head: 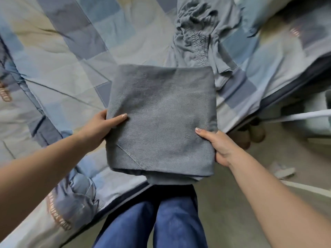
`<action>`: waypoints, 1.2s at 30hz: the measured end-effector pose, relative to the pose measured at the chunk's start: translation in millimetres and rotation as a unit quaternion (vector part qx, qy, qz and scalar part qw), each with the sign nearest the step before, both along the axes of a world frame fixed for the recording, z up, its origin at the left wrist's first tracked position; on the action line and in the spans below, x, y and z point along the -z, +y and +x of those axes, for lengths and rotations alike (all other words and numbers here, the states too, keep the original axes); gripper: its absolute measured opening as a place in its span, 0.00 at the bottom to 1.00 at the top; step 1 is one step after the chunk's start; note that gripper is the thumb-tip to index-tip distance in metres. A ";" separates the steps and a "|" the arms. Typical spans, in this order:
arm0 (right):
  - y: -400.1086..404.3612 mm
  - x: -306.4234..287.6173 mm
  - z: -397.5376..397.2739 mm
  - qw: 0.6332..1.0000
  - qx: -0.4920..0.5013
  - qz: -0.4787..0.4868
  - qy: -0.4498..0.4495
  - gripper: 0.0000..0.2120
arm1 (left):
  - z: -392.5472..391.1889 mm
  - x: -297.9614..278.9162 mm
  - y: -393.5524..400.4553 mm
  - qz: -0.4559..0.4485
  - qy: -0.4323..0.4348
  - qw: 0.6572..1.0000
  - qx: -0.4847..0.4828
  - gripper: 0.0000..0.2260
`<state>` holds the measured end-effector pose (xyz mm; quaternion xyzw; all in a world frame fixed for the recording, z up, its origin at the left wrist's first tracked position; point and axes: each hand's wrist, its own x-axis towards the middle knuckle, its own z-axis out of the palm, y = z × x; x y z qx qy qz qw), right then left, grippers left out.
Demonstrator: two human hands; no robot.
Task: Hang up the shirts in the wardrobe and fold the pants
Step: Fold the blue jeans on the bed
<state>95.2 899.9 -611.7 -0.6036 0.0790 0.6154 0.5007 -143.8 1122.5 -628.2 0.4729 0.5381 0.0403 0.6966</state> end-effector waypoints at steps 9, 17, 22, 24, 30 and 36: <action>-179.6 -176.9 -49.6 0.980 0.198 0.003 -0.032 0.09 | 54.3 -171.7 -106.4 -0.021 -0.072 0.983 0.167 0.23; -333.0 -278.2 -91.3 0.929 0.363 0.004 -0.077 0.14 | 129.2 -271.3 -226.3 0.017 -0.117 0.937 0.329 0.29; -446.0 -316.5 -118.1 0.890 0.448 -0.024 -0.085 0.21 | 174.6 -317.3 -341.7 0.027 -0.137 0.904 0.405 0.29; -489.2 -329.6 -127.0 0.877 0.471 -0.032 -0.090 0.21 | 189.5 -330.9 -389.1 0.021 -0.146 0.889 0.434 0.26; -622.3 -373.3 -161.0 0.818 0.552 -0.047 -0.156 0.15 | 216.2 -367.0 -542.9 -0.008 -0.177 0.834 0.522 0.24; -716.5 -391.6 -196.1 0.742 0.649 -0.053 -0.160 0.13 | 231.5 -383.0 -671.4 -0.044 -0.199 0.778 0.595 0.28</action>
